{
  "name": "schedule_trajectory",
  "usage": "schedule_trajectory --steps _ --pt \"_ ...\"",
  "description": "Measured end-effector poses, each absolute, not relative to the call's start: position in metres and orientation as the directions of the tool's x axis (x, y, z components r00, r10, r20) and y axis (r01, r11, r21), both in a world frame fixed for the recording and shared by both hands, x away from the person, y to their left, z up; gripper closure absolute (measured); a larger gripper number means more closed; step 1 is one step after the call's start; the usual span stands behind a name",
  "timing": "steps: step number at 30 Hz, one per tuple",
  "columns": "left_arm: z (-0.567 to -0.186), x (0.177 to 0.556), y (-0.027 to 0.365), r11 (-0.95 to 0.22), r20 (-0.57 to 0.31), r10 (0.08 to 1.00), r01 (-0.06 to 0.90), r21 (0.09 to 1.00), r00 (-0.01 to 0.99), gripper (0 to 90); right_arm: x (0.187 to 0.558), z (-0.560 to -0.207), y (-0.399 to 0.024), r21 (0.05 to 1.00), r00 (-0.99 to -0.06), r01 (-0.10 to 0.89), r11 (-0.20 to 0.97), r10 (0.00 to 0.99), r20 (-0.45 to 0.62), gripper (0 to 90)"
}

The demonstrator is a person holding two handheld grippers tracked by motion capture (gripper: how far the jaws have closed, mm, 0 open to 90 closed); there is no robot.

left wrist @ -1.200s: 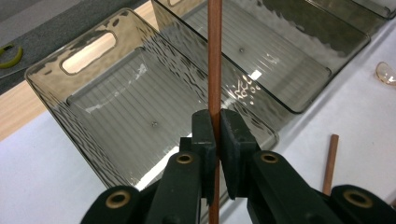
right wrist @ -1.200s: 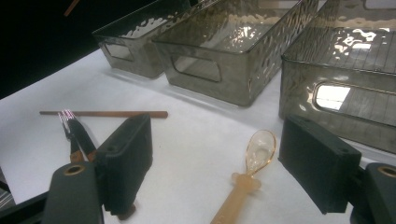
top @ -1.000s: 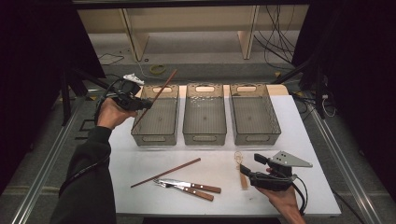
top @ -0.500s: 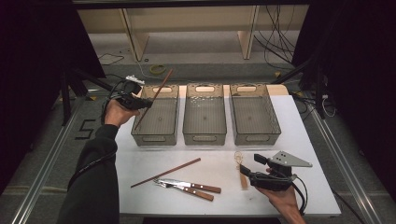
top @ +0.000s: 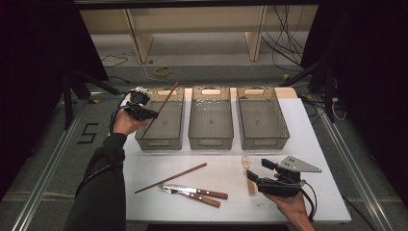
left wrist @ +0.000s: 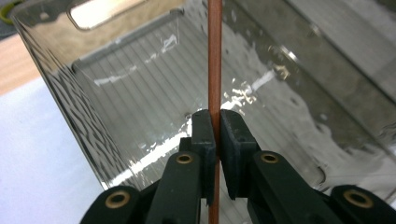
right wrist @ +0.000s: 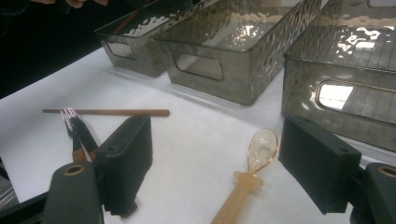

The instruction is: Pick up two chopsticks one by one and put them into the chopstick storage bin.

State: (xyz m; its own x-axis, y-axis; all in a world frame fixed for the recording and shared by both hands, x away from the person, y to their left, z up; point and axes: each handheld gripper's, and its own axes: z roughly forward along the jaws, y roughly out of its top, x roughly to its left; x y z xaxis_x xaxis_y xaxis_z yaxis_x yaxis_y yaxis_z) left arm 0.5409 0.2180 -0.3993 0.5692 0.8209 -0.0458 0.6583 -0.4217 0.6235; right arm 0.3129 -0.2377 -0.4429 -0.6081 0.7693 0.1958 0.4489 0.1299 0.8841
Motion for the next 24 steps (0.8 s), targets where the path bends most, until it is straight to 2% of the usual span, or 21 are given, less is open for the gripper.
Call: schedule_trajectory --steps 8,11,17,24 --pt "-0.407 0.542 0.218 -0.407 -0.062 0.830 0.679 0.611 0.554 81.0 0.313 -0.443 -0.237 0.884 -0.609 0.448 0.132 0.769 0.193 26.5" --pt "-0.406 0.540 0.220 -0.364 -0.100 0.843 0.698 0.617 0.529 69.2 0.313 -0.443 -0.238 0.885 -0.608 0.447 0.132 0.770 0.193 26.5" --pt "-0.398 0.524 0.217 -0.353 -0.144 0.818 0.685 0.637 0.556 51.3 0.312 -0.442 -0.238 0.885 -0.609 0.446 0.132 0.769 0.192 26.5" --pt "-0.386 0.492 0.211 -0.389 -0.140 0.773 0.636 0.667 0.619 33.7 0.312 -0.442 -0.237 0.886 -0.609 0.444 0.134 0.770 0.188 26.5"
